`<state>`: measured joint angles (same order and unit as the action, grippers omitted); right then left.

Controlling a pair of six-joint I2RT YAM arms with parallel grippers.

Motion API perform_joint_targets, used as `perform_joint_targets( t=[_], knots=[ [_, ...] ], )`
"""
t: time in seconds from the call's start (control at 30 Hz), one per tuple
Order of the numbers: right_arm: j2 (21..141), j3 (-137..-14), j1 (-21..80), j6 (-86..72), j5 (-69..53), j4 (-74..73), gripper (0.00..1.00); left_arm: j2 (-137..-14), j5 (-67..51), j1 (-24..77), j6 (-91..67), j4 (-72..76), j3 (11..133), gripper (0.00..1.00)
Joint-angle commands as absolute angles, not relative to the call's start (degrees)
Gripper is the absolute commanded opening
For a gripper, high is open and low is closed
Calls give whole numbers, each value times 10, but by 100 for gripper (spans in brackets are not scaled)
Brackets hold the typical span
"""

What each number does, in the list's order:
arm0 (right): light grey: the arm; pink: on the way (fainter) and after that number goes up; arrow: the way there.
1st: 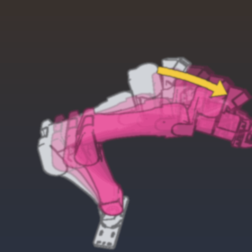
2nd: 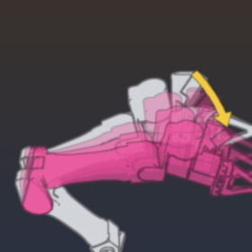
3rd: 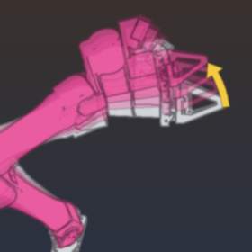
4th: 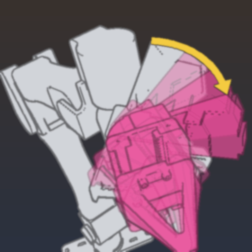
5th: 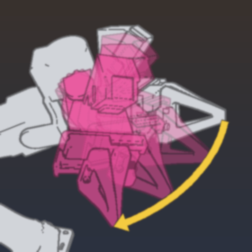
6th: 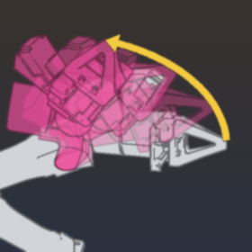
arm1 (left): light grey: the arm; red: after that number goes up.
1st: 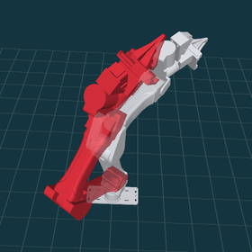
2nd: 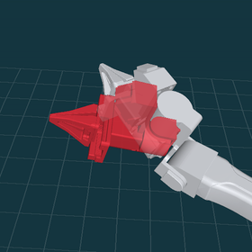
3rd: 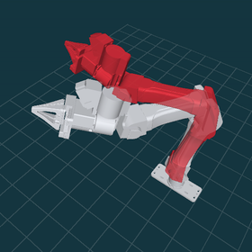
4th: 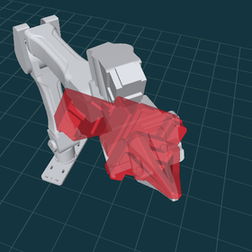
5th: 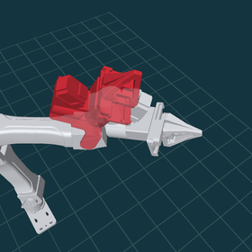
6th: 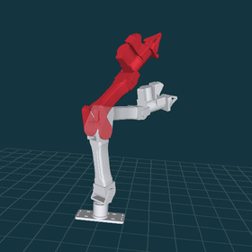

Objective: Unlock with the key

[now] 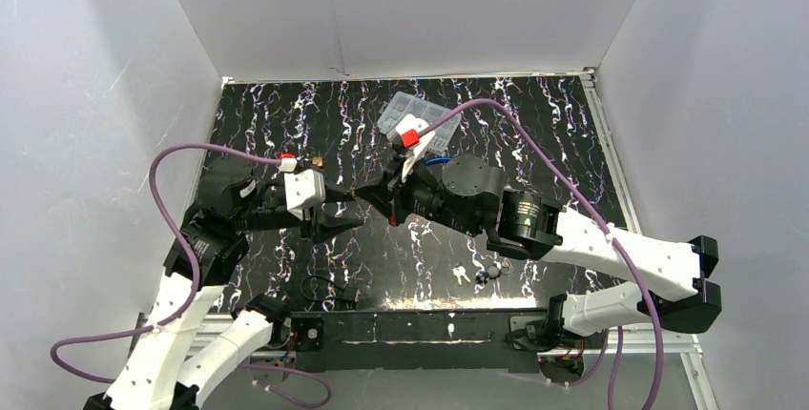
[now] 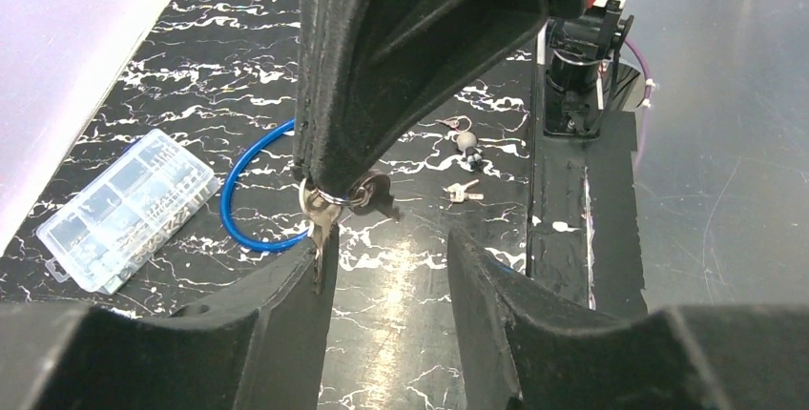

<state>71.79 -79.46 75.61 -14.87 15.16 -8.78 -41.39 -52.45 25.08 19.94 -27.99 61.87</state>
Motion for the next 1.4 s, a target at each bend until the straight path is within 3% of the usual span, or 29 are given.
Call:
perform_joint_targets(
  t=[0.0, 0.3, 0.53, 0.63, 0.9, 1.0, 1.07, 1.17, 1.37],
  knots=[
    [718, -811, 754, -151, 174, -44, 1, -405, -551, 256, 212, -306, 639, 44],
    [713, -799, 754, -159, 173, -40, 1, -419, -516, 256, 172, -271, 657, 22],
    [703, -783, 754, -169, 175, -42, 1, -423, -513, 256, 154, -264, 671, 14],
    [697, -777, 754, -171, 177, -43, 1, -423, -503, 256, 174, -279, 677, 0],
    [689, -760, 742, -178, 180, -162, 1, -422, -475, 256, 297, -418, 671, 0],
    [698, -731, 738, -188, 166, -239, 24, -434, -452, 256, 327, -484, 679, 8],
    [701, -686, 738, -195, 144, -258, 33, -440, -447, 256, 338, -519, 684, 15],
    [711, -624, 741, -210, 99, -252, 50, -443, -443, 256, 336, -546, 679, 18],
    [771, -575, 755, -216, 65, -214, 53, -448, -427, 256, 336, -583, 661, 19]
  ],
)
